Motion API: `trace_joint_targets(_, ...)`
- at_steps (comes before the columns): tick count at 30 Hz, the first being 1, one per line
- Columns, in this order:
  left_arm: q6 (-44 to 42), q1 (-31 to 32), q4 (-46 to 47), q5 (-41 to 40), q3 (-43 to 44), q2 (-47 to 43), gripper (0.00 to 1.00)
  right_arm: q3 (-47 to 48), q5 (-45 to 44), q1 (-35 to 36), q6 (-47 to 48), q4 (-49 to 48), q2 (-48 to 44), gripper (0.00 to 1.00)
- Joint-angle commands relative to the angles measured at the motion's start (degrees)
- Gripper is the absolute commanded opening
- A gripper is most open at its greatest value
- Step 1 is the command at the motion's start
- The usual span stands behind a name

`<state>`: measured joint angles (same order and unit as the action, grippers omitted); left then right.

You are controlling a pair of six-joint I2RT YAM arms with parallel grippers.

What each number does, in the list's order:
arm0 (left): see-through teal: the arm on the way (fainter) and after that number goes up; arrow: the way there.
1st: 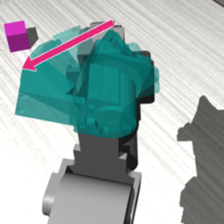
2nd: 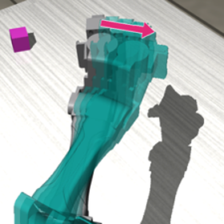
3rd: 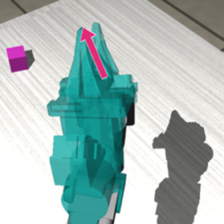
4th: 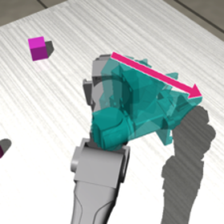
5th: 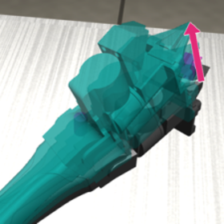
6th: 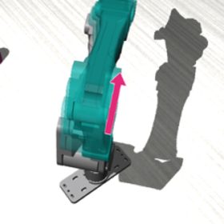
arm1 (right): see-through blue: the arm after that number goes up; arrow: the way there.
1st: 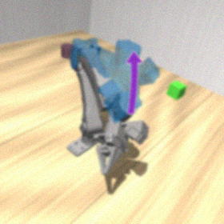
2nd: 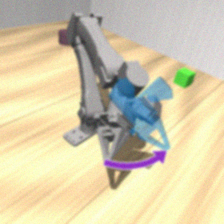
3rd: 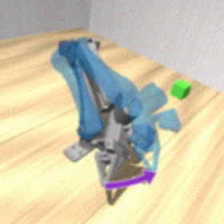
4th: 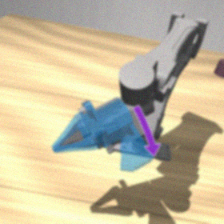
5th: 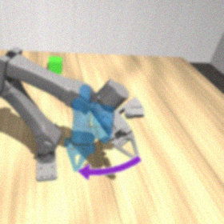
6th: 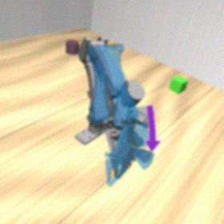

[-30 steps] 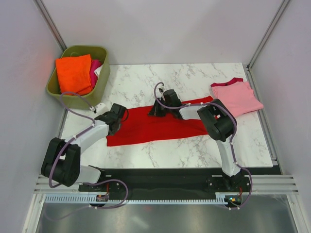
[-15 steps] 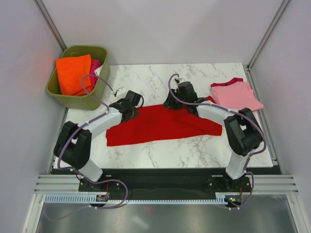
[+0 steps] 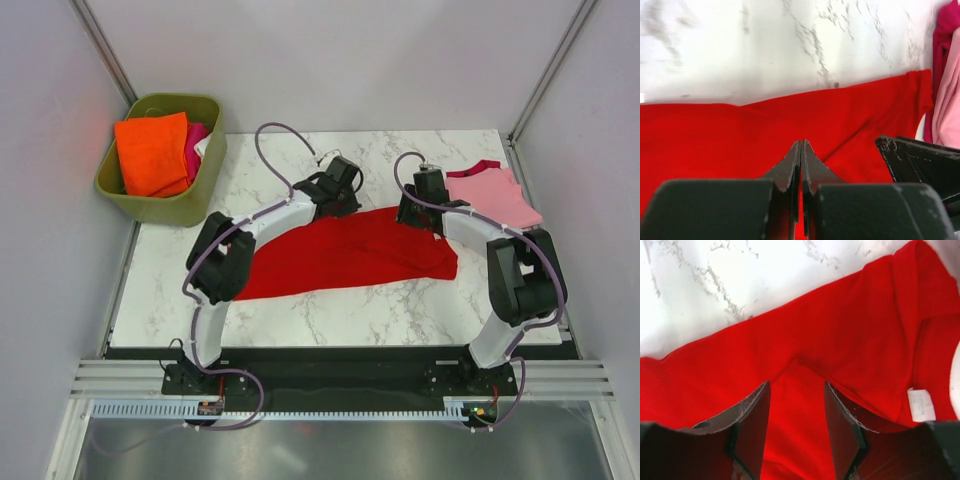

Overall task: Fold and stack the t-shirts
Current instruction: Fold the tshirt

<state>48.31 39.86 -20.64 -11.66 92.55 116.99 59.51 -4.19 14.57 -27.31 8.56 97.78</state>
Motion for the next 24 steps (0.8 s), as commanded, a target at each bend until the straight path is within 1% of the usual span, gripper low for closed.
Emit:
trace_joint_targets(1,-1.2,0.66,1.39,6.29,7.88,6.73,0.05,3.77,-3.9,0.02,2.0,1.11,2.67,0.55)
trace_joint_targets(5,-2.61,0.75,3.15,9.02,11.59,11.59,0.05,5.62,-3.81,0.02,2.09,1.46,5.14,0.54)
trace_joint_targets(11,-2.61,0.57,5.78,10.25,12.39,15.8,0.05,7.55,-1.88,0.11,2.09,0.76,8.39,0.52)
trace_joint_targets(14,-2.35,0.31,5.7,10.43,13.0,17.57,0.05,7.47,-1.18,0.02,2.0,0.32,8.57,0.48)
trace_joint_targets(15,-2.0,-0.3,5.7,11.04,13.18,18.62,0.06,7.21,-1.26,0.02,2.0,0.32,8.48,0.42)
trace_joint_targets(17,-0.25,-1.18,5.7,11.4,13.27,19.24,0.06,6.07,-1.09,0.11,1.82,-0.03,7.26,0.34)
trace_joint_targets(18,0.28,-1.79,5.53,11.31,13.27,19.94,0.05,5.71,-0.91,0.02,1.73,-0.21,6.82,0.27)
trace_joint_targets(20,1.25,-2.33,5.7,13.06,13.35,20.47,0.05,4.75,-0.04,0.11,1.56,-0.21,5.24,0.19)
trace_joint_targets(21,1.08,-2.33,5.62,12.63,13.53,20.47,0.04,4.31,0.4,0.11,1.56,-0.21,4.53,0.12)
trace_joint_targets(24,0.9,-2.33,5.61,12.02,13.36,20.47,0.04,2.64,2.07,0.11,1.21,-0.12,1.9,0.0)
